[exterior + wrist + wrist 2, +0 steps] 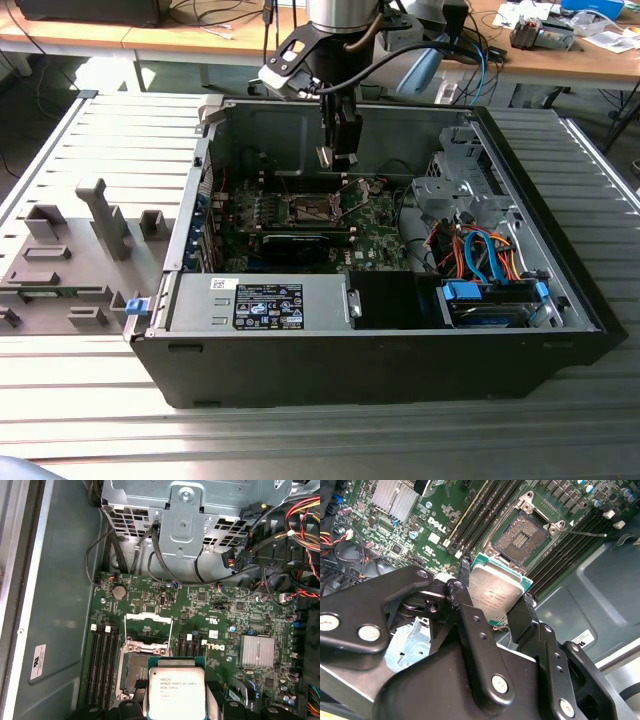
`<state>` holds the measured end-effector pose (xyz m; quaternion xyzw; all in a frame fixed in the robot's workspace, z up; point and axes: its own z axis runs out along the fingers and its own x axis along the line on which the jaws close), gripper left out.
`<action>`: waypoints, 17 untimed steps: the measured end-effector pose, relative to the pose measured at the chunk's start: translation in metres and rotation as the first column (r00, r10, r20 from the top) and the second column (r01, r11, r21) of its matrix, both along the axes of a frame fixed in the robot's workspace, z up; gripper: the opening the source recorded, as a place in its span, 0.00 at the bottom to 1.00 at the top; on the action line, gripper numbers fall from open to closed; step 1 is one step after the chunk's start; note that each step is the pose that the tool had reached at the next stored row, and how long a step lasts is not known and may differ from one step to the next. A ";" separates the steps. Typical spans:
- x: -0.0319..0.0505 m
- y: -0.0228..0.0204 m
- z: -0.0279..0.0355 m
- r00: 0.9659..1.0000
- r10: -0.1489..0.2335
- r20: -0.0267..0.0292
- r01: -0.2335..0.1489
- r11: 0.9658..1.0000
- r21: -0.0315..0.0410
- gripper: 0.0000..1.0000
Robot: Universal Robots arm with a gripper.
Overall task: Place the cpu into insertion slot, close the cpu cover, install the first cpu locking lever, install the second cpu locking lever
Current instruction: 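Place the cpu into insertion slot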
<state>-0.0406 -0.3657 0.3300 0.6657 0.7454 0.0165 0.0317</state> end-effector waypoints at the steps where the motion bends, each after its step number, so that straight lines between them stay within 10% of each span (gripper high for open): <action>1: 0.0000 0.0000 0.0000 1.000 -0.001 0.000 0.001 1.000 0.000 0.54; 17: 0.0000 0.0000 0.0000 1.000 -0.027 0.000 0.027 1.000 -0.003 0.54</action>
